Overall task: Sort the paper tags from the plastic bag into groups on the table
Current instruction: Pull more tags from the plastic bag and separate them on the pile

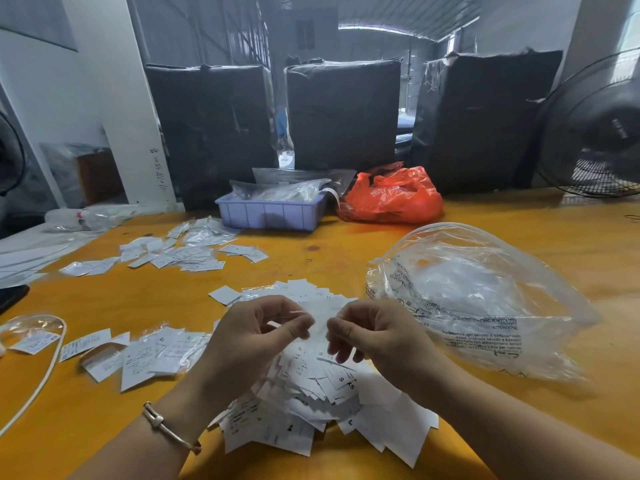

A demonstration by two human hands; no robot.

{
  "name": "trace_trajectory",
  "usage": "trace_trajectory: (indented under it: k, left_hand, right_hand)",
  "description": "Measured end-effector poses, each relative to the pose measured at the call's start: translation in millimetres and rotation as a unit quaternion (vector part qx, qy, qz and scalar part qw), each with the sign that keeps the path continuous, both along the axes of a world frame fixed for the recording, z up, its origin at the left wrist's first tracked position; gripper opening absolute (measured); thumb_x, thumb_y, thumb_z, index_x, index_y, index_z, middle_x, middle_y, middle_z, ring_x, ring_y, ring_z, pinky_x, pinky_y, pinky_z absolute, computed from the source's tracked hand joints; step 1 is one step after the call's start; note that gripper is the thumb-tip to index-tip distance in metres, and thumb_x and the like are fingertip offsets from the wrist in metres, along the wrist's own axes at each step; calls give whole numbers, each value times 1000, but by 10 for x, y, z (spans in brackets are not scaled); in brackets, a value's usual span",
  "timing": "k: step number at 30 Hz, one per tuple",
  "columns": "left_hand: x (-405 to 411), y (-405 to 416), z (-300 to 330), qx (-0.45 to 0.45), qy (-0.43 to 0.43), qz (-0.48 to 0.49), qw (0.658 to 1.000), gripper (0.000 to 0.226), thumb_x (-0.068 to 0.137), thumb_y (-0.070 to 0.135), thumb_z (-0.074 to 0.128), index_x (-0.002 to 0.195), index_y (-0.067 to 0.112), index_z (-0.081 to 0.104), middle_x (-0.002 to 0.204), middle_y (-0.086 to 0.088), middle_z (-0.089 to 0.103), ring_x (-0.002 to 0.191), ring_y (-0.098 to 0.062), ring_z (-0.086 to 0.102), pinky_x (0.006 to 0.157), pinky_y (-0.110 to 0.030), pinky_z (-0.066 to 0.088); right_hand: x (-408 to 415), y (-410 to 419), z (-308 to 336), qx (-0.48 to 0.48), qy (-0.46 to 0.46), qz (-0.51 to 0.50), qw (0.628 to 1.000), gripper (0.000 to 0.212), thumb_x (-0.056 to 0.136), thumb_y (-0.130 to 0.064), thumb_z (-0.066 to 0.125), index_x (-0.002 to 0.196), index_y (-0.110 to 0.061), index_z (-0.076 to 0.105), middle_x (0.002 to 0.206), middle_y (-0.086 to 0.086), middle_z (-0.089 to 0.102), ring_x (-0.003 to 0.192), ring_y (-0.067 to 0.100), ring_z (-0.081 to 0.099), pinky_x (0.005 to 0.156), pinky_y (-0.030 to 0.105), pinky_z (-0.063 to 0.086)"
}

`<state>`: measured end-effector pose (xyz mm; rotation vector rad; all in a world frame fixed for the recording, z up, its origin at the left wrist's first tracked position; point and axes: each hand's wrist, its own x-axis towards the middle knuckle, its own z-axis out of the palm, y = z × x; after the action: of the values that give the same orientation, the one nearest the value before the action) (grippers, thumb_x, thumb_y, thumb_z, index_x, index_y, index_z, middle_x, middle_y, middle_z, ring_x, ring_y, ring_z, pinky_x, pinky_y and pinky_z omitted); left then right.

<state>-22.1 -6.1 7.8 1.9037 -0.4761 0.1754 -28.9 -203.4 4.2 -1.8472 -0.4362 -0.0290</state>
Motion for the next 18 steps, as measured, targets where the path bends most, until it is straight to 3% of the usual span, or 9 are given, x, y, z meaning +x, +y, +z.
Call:
trace_trajectory:
  k: [2,5,9,18]
  left_hand:
    - [-7,4,10,-26,22,0,999,15,74,28,74,86,19,76,84,-1,76,82,-13,72,74,-20,56]
    - [-17,9,29,-85,46,0,995,30,69,30,76,95,17,74,88,-3,77,84,-12,72,70,-14,52]
    - [-16,1,38,-71,57,-14,996,29,66,39,77,87,19,78,89,-4,77,88,-16,72,77,-20,56]
    - [6,37,33,-77,36,-4,996,22,75,36,77,78,14,73,79,-10,70,73,-10,61,68,-17,50]
  right_hand:
    - [12,-13,-5,9,8,-2,1000,15,93,-11,61,81,-6,69,74,7,72,65,14,66,57,22,47]
    - [16,-34,3,60,31,-2,998,8,90,-9,64,84,-6,68,76,7,73,67,14,66,57,20,47]
    - [9,-38,16,124,59,1,991,7,86,-10,70,85,-5,66,77,8,73,67,15,66,56,20,48]
    - [-16,18,-44,-59,-41,-35,997,13,82,-25,76,76,-16,70,69,1,70,67,17,66,59,24,50]
